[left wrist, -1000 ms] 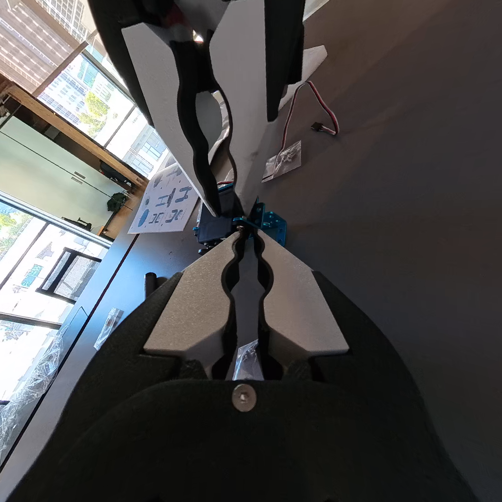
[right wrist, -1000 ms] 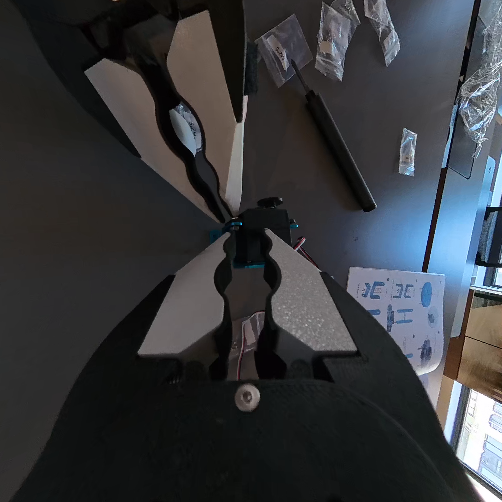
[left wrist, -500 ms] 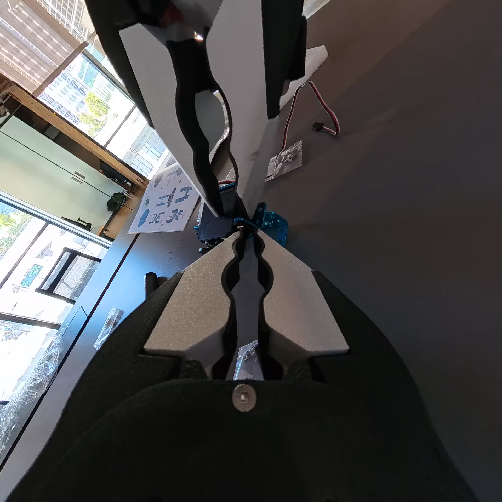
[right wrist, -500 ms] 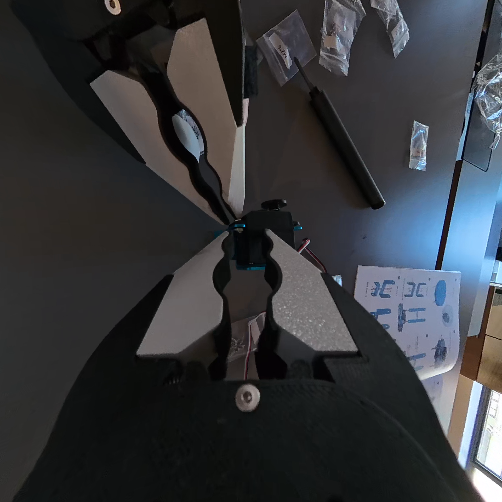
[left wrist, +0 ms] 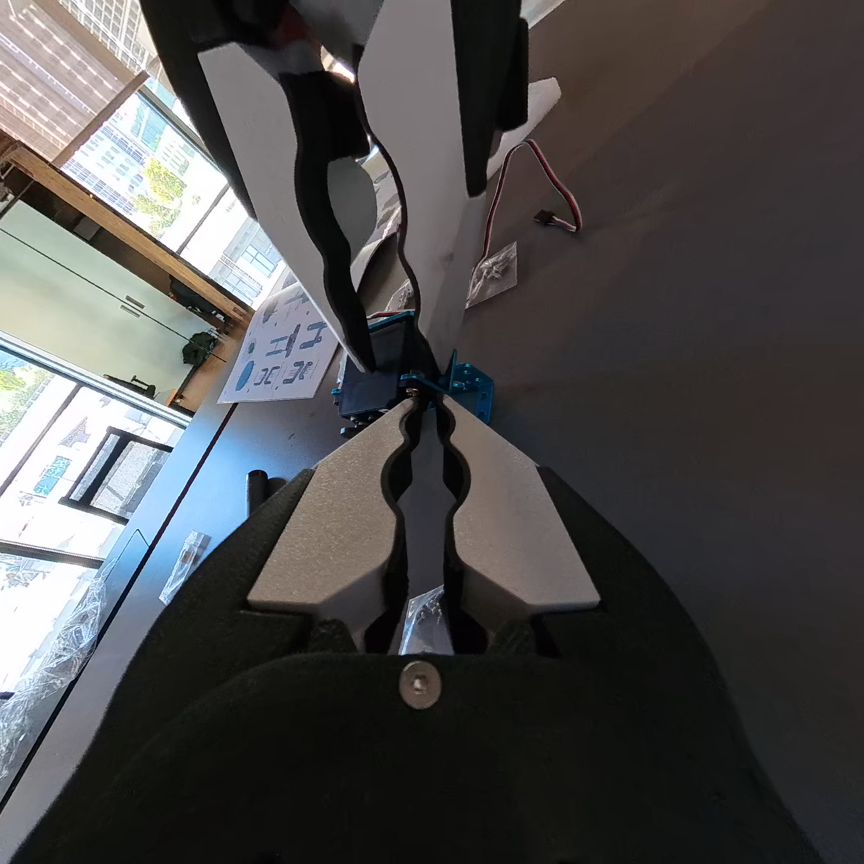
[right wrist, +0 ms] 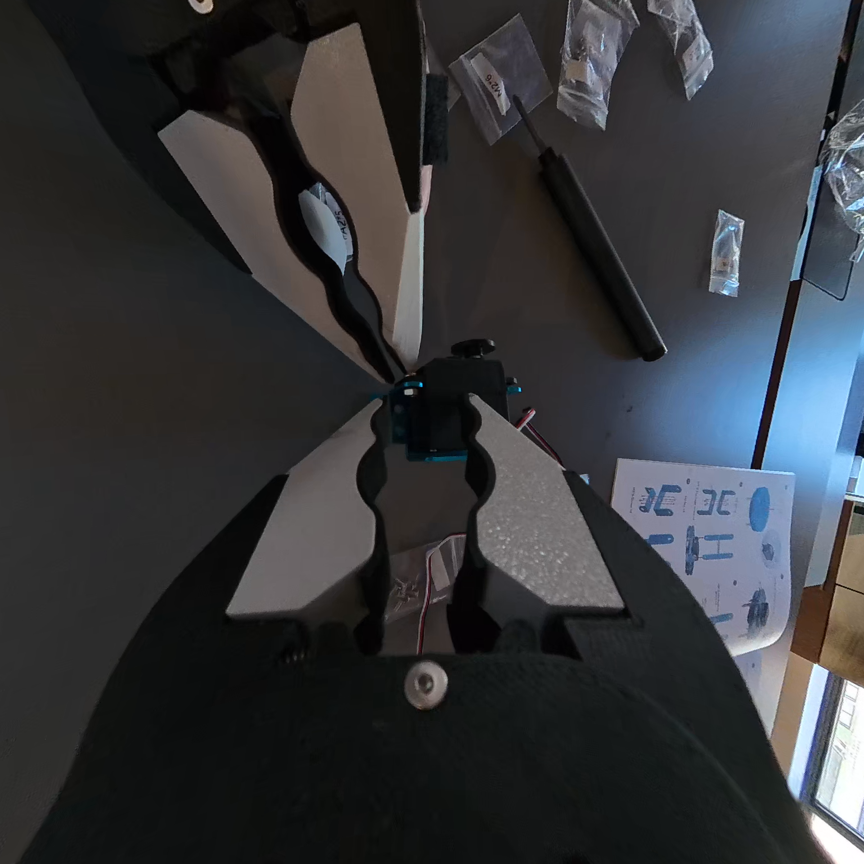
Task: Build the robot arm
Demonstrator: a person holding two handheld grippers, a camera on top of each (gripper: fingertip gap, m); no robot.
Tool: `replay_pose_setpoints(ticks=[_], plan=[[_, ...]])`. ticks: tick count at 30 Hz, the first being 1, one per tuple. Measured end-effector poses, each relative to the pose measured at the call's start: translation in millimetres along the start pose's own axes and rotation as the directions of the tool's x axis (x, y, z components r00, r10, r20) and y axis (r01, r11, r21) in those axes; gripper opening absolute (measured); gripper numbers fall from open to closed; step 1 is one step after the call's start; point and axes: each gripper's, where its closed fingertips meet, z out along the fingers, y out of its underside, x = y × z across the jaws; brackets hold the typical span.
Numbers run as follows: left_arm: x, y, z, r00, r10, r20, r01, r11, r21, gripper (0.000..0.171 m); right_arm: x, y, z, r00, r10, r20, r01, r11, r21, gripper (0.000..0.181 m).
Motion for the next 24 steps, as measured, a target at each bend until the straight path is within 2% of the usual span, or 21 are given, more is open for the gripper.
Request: replay_pose_setpoints(ticks=[7, 12, 13, 14, 16, 17, 20, 24], plan=[[-0.8, 0.6, -0.6, 1.0, 0.0, 0.004, 0.0, 1.0, -0.002, 0.005, 2.7, -2.0, 1.4, 1.0, 0.006, -0.03, -0.006, 1.0, -0.001, 0.023], [-1.5, 1.2, -0.7, 1.0, -0.002, 0.005, 0.002, 1.0, -0.005, 0.005, 0.1, -4.4, -0.5, 1.0, 0.031, 0.006, -0.031, 0.999, 0.012, 0.015], [-1.3, 1.5, -0.7, 1.0, -0.003, 0.004, 0.003, 1.0, -0.006, 0.005, -0.4, -5.1, -1.5, 0.999, 0.031, 0.011, -0.031, 0.999, 0.015, 0.011], [-1.2, 1.2, -0.7, 1.0, -0.001, 0.003, 0.001, 1.0, -0.005, 0.005, -0.2, -6.8, -3.3, 1.0, 0.028, 0.011, -0.029, 0.999, 0.026, 0.0], [-1.1, 1.2, -0.8, 1.0, 0.001, 0.004, -0.001, 1.0, -0.005, 0.005, 2.2, -10.1, -7.2, 1.0, 0.025, -0.003, -0.025, 0.999, 0.047, 0.0], [-1.0, 1.2, -0.8, 1.0, 0.0, 0.003, 0.0, 1.0, -0.005, 0.005, 3.4, -10.0, -8.4, 1.0, 0.016, -0.011, -0.016, 0.999, 0.048, 0.003], [-1.2, 1.3, -0.9, 1.0, -0.001, 0.003, 0.001, 1.0, -0.004, 0.005, 5.2, -2.1, -5.6, 0.999, -0.014, -0.031, 0.014, 1.0, 0.002, 0.029], [-0.4, 1.5, -0.7, 1.0, 0.001, 0.0, -0.001, 1.0, -0.006, 0.005, 0.7, -0.9, 0.8, 1.0, -0.019, -0.019, 0.019, 1.0, -0.005, 0.031]])
